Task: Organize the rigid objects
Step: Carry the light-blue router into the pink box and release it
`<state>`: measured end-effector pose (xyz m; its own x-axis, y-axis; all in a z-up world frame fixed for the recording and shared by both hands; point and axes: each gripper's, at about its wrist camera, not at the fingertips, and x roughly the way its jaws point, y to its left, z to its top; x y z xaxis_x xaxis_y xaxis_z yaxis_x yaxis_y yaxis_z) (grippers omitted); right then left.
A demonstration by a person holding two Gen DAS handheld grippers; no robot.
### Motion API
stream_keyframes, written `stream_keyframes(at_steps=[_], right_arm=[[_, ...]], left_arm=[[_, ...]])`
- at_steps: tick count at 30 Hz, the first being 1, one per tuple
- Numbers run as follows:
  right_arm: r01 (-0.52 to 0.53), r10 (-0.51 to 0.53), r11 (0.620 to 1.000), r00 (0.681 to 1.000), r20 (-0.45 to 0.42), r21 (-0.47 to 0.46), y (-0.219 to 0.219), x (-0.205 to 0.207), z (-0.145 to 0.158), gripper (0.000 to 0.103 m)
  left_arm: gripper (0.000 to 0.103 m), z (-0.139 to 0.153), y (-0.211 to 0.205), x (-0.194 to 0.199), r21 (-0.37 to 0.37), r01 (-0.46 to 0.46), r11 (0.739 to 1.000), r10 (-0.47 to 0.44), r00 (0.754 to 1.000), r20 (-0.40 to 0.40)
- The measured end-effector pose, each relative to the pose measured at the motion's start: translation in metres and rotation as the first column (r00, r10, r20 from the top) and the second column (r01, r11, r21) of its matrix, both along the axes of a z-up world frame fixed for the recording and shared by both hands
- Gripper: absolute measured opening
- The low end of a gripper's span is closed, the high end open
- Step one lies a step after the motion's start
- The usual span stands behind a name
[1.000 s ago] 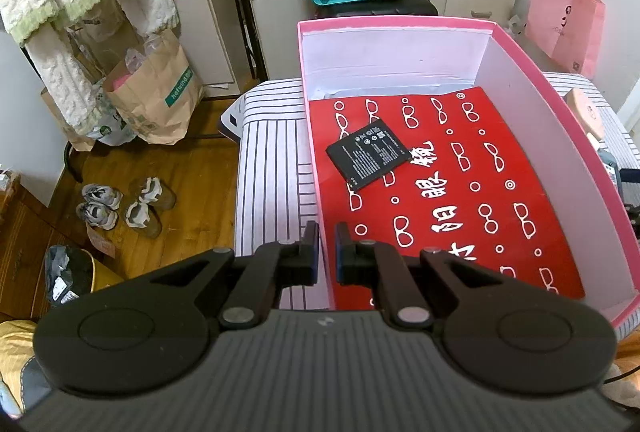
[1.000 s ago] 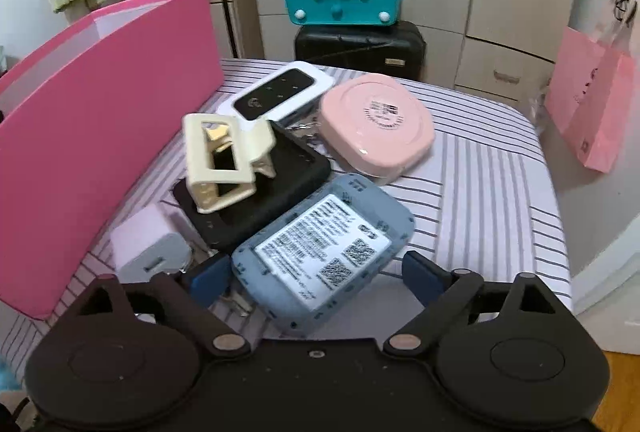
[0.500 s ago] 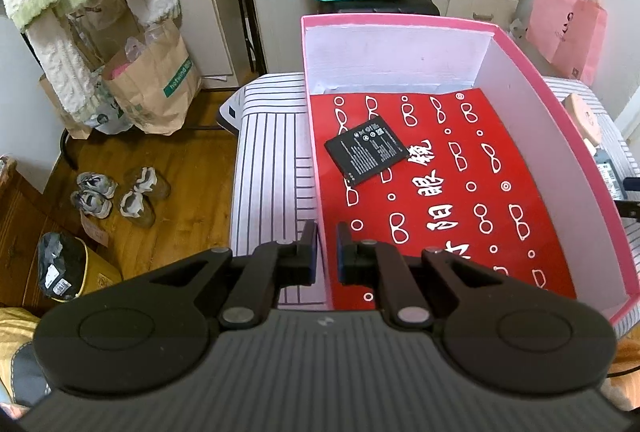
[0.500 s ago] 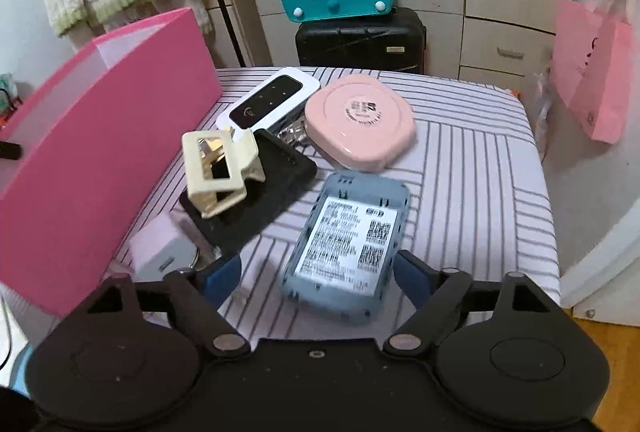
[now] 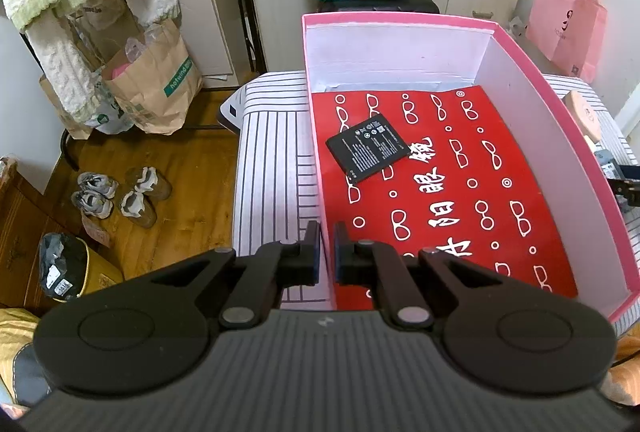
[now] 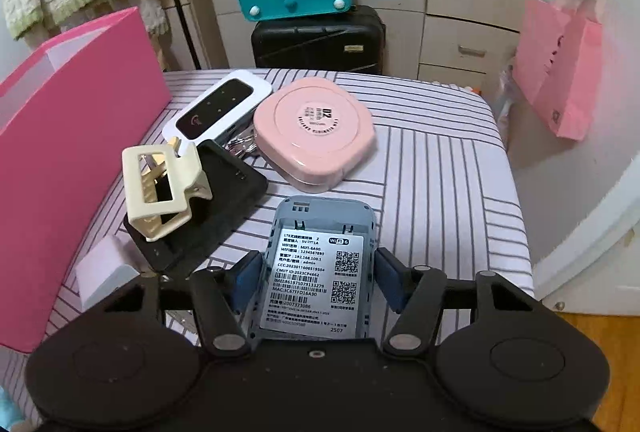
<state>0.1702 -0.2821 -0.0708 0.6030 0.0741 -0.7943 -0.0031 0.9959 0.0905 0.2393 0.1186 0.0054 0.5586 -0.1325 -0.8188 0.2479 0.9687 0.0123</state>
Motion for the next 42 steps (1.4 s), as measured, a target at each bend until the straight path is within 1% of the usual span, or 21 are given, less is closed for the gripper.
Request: stream_keyframes(at_steps=[3,7,9,11,13,16,17,20,21,22,24,27,29,32,33,35,36,37,38,40,42], right_arm=[[0.002,-0.002,1.000,0.999,0.033,0.005,-0.001,-0.008,0.014,0.066],[-0.039,0.039,0.999,0.993,0.109,-0.005,0.009,-0.019,0.051,0.066],[-0.088,0.086,0.996,0.982,0.166,0.001,0.021,-0.021,0.075,0.066],[-0.167,0.158,0.986,0.965,0.210,0.025,0.036,-0.020,0.096,0.066],[-0.289,0.272,0.956,0.935,0.228,0.045,0.058,-0.013,0.112,0.066],[-0.455,0.433,0.888,0.875,0.216,0.060,0.099,0.006,0.131,0.066],[-0.494,0.474,0.868,0.856,0.206,0.055,0.112,0.013,0.134,0.066],[-0.598,0.595,0.801,0.791,0.144,-0.022,0.160,0.039,0.136,0.066],[-0.616,0.617,0.786,0.778,0.121,-0.047,0.174,0.049,0.134,0.066],[-0.625,0.628,0.778,0.773,0.086,-0.069,0.188,0.063,0.128,0.066],[-0.620,0.625,0.778,0.781,0.016,-0.096,0.208,0.091,0.114,0.066],[-0.610,0.606,0.776,0.792,-0.074,-0.162,0.235,0.122,0.088,0.066],[-0.609,0.597,0.770,0.793,-0.122,-0.192,0.247,0.135,0.072,0.066],[-0.596,0.565,0.761,0.803,-0.188,-0.258,0.261,0.151,0.054,0.066],[-0.590,0.552,0.762,0.807,-0.208,-0.266,0.263,0.154,0.049,0.067],[-0.589,0.537,0.776,0.805,-0.254,-0.225,0.263,0.159,0.045,0.067],[-0.584,0.533,0.789,0.805,-0.261,-0.190,0.261,0.162,0.046,0.067],[-0.567,0.526,0.810,0.815,-0.244,-0.151,0.256,0.164,0.050,0.071],[-0.551,0.518,0.825,0.826,-0.225,-0.126,0.252,0.166,0.054,0.073],[-0.520,0.504,0.851,0.849,-0.158,-0.080,0.239,0.161,0.069,0.074],[-0.507,0.503,0.861,0.861,-0.078,-0.042,0.223,0.143,0.089,0.074]], left_arm=[[0.006,0.001,0.000,0.000,0.001,0.009,1.000,-0.009,1.000,-0.001],[0.006,0.004,0.005,-0.001,-0.020,0.014,1.000,-0.014,1.000,-0.003],[0.006,0.003,0.005,-0.003,-0.016,0.020,1.000,-0.020,1.000,0.001],[0.006,0.003,0.004,-0.004,-0.015,0.020,1.000,-0.020,1.000,0.008],[0.006,0.001,0.004,-0.004,-0.021,0.014,1.000,-0.014,1.000,0.008],[0.006,0.001,0.007,-0.005,-0.035,0.009,0.999,-0.008,1.000,0.011],[0.006,0.001,0.008,-0.005,-0.040,0.009,0.999,-0.009,1.000,0.011],[0.007,0.000,0.009,-0.006,-0.050,0.009,0.999,-0.008,1.000,0.016],[0.006,0.000,0.009,-0.006,-0.051,0.010,0.999,-0.009,1.000,0.018],[0.006,0.000,0.009,-0.007,-0.050,0.012,0.999,-0.011,1.000,0.021],[0.006,-0.001,0.008,-0.007,-0.047,0.015,0.999,-0.013,1.000,0.026],[0.007,-0.001,0.009,-0.008,-0.052,0.019,0.998,-0.017,0.999,0.032],[0.007,-0.001,0.011,-0.008,-0.060,0.021,0.998,-0.019,0.999,0.032],[0.008,-0.001,0.013,-0.008,-0.073,0.029,0.997,-0.026,0.999,0.030],[0.008,-0.001,0.013,-0.008,-0.075,0.033,0.997,-0.031,0.999,0.032],[0.008,-0.002,0.013,-0.008,-0.079,0.039,0.996,-0.036,0.999,0.036],[0.008,-0.002,0.014,-0.008,-0.080,0.041,0.996,-0.038,0.999,0.037],[0.008,-0.002,0.014,-0.009,-0.079,0.042,0.996,-0.039,0.998,0.039],[0.008,-0.002,0.014,-0.008,-0.079,0.043,0.996,-0.041,0.998,0.039],[0.009,-0.002,0.015,-0.008,-0.084,0.043,0.996,-0.040,0.999,0.034],[0.009,-0.002,0.015,-0.008,-0.083,0.044,0.996,-0.041,0.999,0.034]])
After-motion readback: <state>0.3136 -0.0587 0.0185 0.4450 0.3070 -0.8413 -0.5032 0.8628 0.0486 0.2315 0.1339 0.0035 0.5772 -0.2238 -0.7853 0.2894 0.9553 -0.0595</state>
